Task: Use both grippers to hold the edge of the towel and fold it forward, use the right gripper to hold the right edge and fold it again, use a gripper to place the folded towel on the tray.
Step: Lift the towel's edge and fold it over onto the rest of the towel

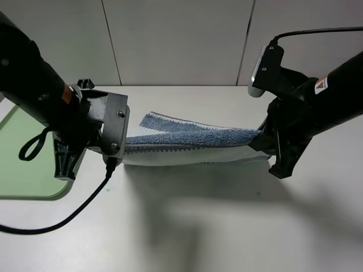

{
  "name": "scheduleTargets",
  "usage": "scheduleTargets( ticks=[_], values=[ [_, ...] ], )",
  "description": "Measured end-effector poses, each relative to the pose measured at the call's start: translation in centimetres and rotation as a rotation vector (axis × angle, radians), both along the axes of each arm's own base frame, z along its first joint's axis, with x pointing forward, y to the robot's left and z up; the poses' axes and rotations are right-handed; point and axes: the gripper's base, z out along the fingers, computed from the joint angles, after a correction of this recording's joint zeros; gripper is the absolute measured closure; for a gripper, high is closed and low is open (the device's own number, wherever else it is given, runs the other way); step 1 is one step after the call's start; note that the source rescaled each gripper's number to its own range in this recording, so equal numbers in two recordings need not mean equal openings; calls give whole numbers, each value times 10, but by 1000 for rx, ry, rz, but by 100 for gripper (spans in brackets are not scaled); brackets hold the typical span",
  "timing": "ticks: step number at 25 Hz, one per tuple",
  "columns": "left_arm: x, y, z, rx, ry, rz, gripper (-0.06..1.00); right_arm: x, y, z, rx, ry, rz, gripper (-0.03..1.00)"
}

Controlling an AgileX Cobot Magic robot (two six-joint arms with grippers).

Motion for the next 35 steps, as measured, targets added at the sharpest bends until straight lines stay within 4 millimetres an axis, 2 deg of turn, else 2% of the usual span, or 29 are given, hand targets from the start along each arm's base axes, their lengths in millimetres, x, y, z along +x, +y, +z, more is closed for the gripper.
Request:
scheduleTargets(
  ticks=[6, 11, 16, 21, 25, 27, 35],
  values=[
    [27, -14, -4, 27, 0, 10, 94, 19, 5, -2, -30, 6, 2, 97],
    [50, -27, 0, 40, -33, -2, 94, 31, -6, -6, -41, 16, -52, 97],
    [70, -37, -10, 84, -35, -14, 94, 39, -18, -6, -39, -15, -86, 97],
    [90, -35, -24, 89, -18, 22, 94, 47, -22, -4, -27, -68, -106, 97],
    [101, -30, -28, 66, -29, 51, 94, 51, -21, -4, -16, -108, -113, 97],
    [105, -28, -28, 54, -41, 58, 94, 54, -20, -9, -22, -101, -114, 97],
    [112, -27, -24, 29, -85, 50, 94, 70, -15, -53, -73, -15, -115, 97]
  ],
)
